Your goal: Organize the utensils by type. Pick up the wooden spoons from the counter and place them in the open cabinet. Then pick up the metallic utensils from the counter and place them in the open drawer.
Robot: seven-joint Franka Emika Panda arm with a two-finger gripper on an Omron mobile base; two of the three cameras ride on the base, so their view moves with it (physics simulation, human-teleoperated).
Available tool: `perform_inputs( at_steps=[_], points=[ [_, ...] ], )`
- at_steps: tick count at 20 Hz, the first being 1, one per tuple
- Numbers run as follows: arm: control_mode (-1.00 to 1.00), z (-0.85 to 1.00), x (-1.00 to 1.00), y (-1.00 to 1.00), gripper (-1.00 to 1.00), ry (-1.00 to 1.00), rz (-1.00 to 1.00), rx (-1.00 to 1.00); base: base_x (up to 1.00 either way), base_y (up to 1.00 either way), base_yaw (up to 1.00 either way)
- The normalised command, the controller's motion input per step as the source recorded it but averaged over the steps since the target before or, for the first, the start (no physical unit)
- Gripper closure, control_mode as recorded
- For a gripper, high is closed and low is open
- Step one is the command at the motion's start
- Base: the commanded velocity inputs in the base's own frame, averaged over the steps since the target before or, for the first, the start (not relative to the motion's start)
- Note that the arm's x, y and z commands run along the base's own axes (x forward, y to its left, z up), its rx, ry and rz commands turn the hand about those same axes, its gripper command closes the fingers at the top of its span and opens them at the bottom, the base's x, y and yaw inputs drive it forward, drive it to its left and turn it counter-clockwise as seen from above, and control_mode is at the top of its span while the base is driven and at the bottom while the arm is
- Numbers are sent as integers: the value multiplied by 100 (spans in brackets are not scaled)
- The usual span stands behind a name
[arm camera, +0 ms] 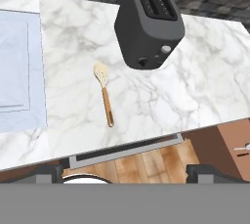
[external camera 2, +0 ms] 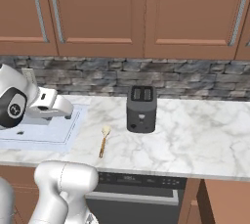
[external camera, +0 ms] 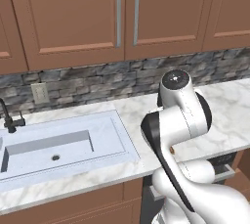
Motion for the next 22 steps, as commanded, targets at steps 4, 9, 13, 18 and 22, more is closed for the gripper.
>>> perform_inputs(
  at_steps=[4, 9, 13, 18, 22],
  points=[
    [100, 0, 0, 0, -100, 0, 0, 0, 0, 0, 0],
    [100, 0, 0, 0, -100, 0, 0, 0, 0, 0, 0],
    [100, 0, 0, 0, -100, 0, 0, 0, 0, 0, 0],
    [-100, -1, 4, -5, -100, 5, 0, 2, 3, -3, 0],
    [-100, -7, 34, -32, -100, 22, 0, 16, 0, 0, 0]
  ],
)
